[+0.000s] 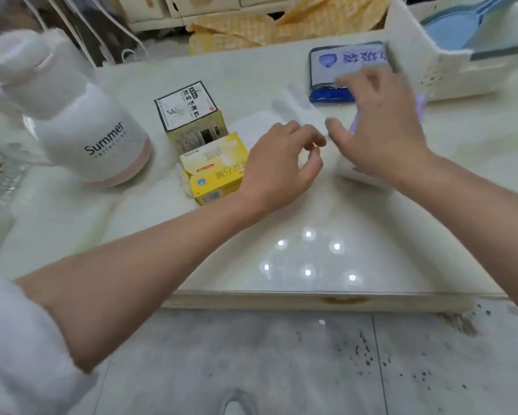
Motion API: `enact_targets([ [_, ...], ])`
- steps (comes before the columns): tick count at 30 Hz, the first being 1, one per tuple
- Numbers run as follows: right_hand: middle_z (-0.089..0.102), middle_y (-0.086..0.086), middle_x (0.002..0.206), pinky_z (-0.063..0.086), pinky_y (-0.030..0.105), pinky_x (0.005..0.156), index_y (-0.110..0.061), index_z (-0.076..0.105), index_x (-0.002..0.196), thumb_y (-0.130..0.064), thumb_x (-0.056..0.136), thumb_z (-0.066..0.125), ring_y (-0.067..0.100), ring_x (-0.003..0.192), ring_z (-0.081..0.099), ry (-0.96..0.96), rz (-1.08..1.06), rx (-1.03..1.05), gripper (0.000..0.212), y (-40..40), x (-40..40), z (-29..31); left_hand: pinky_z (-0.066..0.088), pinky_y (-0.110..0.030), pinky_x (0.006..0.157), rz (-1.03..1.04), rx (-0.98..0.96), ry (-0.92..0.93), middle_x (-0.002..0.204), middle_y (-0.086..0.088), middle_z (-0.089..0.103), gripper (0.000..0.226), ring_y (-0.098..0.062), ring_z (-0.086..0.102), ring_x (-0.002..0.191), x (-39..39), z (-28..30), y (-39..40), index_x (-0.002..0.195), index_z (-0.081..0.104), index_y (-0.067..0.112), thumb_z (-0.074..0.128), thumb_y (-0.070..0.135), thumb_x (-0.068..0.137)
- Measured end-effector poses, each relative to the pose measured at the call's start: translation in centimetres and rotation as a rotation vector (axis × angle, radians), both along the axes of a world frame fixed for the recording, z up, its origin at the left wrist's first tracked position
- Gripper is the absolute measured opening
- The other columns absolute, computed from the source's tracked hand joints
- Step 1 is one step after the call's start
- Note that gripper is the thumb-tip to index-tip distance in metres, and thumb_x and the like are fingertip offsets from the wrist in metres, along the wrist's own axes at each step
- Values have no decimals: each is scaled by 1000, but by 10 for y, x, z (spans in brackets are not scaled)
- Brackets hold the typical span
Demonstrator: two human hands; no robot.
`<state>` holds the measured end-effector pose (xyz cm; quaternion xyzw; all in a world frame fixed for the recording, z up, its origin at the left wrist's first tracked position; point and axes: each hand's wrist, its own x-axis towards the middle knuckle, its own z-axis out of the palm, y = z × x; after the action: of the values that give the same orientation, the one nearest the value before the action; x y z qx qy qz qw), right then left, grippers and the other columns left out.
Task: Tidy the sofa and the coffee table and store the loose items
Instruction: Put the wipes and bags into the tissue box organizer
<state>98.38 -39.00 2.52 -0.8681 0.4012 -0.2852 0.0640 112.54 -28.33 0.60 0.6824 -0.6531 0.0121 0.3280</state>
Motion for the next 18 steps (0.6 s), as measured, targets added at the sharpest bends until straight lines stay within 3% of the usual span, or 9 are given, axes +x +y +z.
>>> enact_targets([
  [2, 44, 18, 143, 27, 50, 111, -21, 52, 137, -45, 84, 61, 37, 133, 40, 143, -69, 92, 58, -2, -3, 2, 45, -38, 79, 46, 86, -7, 90, 4, 65, 19, -21, 55, 90, 5, 15, -1, 99, 70, 22, 55, 26, 88],
  [5, 37, 15, 151, 27, 51, 113, -28, 50, 140, -45, 85, 65, 35, 141, 30, 310, -122, 427, 60, -8, -8, 9, 41, -40, 90, 107, 258, -77, 97, -1, 65, 22, -26, 55, 102, 25, 42, 1, 103, 71, 21, 57, 26, 87],
  [8, 26, 15, 156, 31, 54, 111, -31, 56, 135, -39, 92, 56, 40, 143, 26, 596, -21, 672, 44, -7, -3, 12, 39, -35, 97, 162, 431, -38, 116, -4, 61, 29, -25, 52, 114, 50, 65, 6, 116, 67, 21, 56, 27, 90],
  [12, 0, 12, 165, 17, 60, 116, -34, 51, 140, -33, 98, 49, 42, 151, 1, 793, 12, 806, 43, -11, 11, 30, 44, -40, 97, 62, 759, -10, 151, -8, 36, 39, -25, 36, 136, 54, 87, 4, 133, 56, 25, 52, 26, 94],
  [14, 6, 11, 164, 12, 62, 116, -34, 49, 141, -32, 96, 51, 37, 151, 2, 838, 33, 807, 45, -17, 17, 37, 42, -41, 99, -2, 846, -54, 157, -14, 24, 44, -29, 27, 142, 51, 89, -12, 137, 51, 29, 51, 20, 94],
  [18, 28, 7, 151, 34, 61, 107, -29, 44, 139, -26, 91, 59, 28, 146, 17, 821, 30, 820, 51, -22, 31, 43, 39, -45, 103, 29, 991, -105, 161, -20, 7, 73, -39, 25, 141, 55, 73, -55, 152, 23, 33, 56, 15, 89],
])
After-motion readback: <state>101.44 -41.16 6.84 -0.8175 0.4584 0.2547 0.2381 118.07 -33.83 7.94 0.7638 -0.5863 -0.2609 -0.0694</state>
